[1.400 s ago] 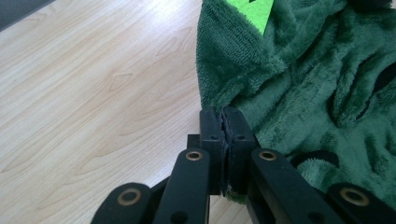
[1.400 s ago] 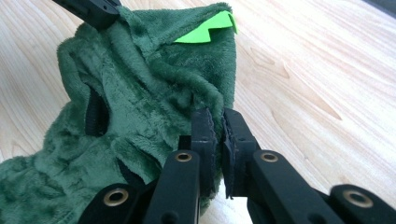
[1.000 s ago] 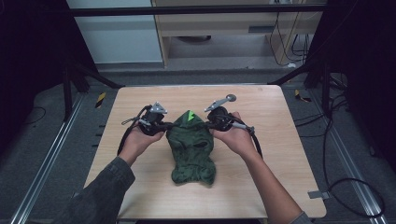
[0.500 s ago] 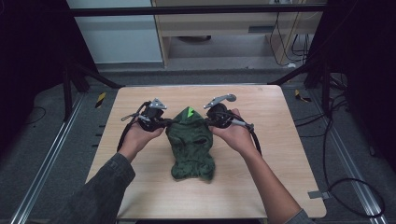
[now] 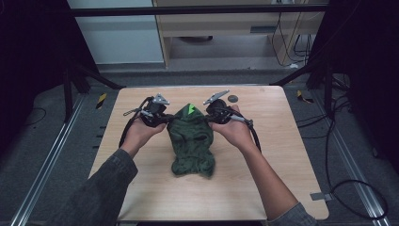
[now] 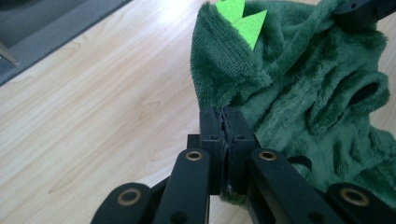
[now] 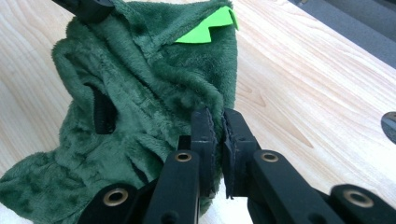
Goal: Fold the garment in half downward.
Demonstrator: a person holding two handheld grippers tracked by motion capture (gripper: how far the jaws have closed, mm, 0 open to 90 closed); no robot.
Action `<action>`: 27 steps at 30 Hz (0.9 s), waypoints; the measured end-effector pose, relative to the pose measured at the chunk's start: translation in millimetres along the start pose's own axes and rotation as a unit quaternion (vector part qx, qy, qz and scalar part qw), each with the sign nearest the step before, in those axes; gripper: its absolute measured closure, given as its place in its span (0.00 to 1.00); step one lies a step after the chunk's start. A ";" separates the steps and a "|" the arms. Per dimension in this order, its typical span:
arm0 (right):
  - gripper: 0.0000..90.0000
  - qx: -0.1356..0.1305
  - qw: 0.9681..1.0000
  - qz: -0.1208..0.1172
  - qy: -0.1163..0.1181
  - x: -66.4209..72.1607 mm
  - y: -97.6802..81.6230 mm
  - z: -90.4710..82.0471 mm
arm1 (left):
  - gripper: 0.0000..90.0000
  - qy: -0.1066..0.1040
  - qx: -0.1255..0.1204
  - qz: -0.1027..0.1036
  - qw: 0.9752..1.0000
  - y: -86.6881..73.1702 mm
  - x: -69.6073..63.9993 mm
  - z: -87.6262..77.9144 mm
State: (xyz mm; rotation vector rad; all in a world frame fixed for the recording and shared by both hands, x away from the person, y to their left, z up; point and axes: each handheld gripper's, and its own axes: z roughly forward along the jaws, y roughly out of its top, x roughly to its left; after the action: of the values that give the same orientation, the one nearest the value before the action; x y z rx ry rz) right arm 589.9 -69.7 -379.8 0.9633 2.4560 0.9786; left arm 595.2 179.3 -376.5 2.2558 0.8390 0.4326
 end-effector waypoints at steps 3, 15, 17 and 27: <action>0.94 -0.003 1.000 0.002 -0.005 -2.7 2.6 -1.6 | 0.98 0.000 -0.011 -0.007 1.000 3.2 1.6 -1.8; 0.94 -0.008 1.000 -0.019 -0.007 6.4 -20.5 -1.2 | 0.98 -0.005 -0.010 0.013 1.000 -13.5 -14.0 -3.0; 0.93 -0.010 1.000 -0.018 -0.007 8.4 -25.2 -2.1 | 0.98 -0.008 -0.010 0.020 1.000 -17.1 -18.4 -3.7; 0.93 -0.016 0.999 -0.032 -0.001 23.2 -42.8 -6.5 | 0.98 -0.017 -0.009 0.032 0.999 -34.8 -31.3 -6.5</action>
State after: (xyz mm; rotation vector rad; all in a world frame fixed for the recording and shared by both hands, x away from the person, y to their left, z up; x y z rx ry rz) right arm 549.9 -79.7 -406.2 0.8689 2.4465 0.9926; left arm 553.4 180.9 -398.3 2.2707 0.7452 0.4286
